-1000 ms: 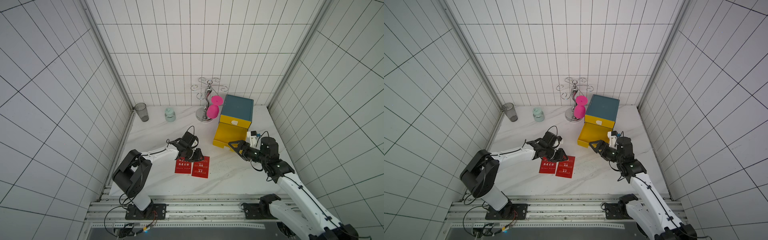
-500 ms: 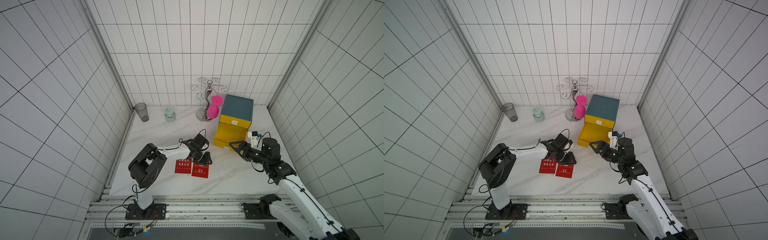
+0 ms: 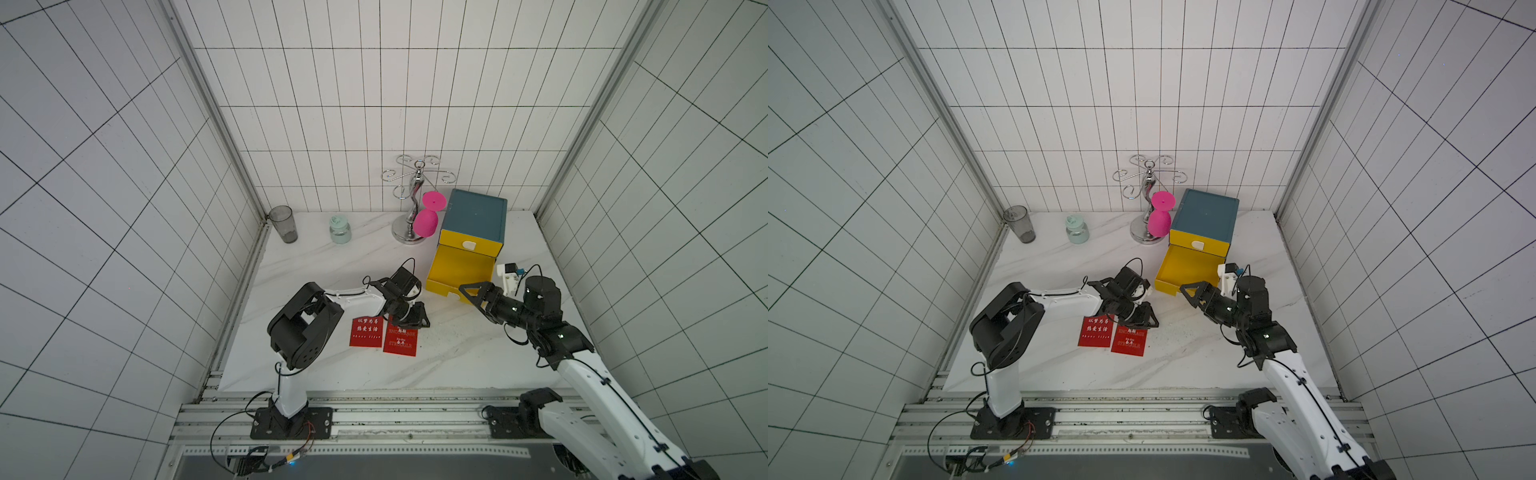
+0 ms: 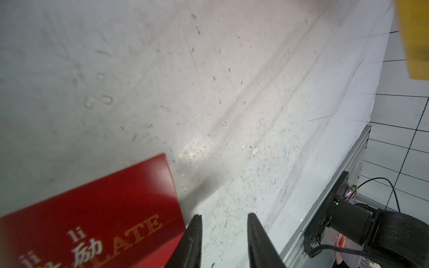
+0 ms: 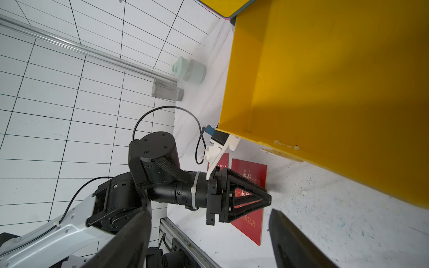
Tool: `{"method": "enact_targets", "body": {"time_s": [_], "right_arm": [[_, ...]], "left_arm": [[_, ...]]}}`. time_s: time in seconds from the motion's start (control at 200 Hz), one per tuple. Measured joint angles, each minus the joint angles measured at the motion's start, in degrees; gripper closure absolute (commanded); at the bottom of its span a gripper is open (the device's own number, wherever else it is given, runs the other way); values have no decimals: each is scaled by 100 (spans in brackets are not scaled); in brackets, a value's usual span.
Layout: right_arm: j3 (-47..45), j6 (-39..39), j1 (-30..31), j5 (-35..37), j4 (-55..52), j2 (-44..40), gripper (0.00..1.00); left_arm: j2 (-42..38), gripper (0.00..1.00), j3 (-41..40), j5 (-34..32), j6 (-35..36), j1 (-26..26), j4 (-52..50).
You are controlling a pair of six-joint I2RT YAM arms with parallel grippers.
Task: Take the postcards out of the drawer
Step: Place the postcard at the center of the board.
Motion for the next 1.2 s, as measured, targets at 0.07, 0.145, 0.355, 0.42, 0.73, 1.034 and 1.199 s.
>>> {"method": "enact_targets", "body": {"time_s": [0.07,0.145,0.355,0.42,0.73,1.034,1.199], "right_arm": [[0,0,0,0,-11,0,17],[0,0,0,0,-13,0,17],[0,0,0,0,-15,0,17],[-2,0,0,0,-15,0,17],[-2,-2,-37,13,-22,0,17],[0,-2,-37,13,-39,0,17],[-2,-2,-37,13,-55,0,17]], "left_arm": [[33,68,13,-2,-15,0,37],[52,68,13,-9,-37,0,35],[101,68,31,-63,-52,46,35],[103,68,37,-76,-55,76,35],[109,68,79,-170,-33,234,33],[120,67,87,-153,-2,247,42],[68,64,87,-155,-4,260,26]]}}
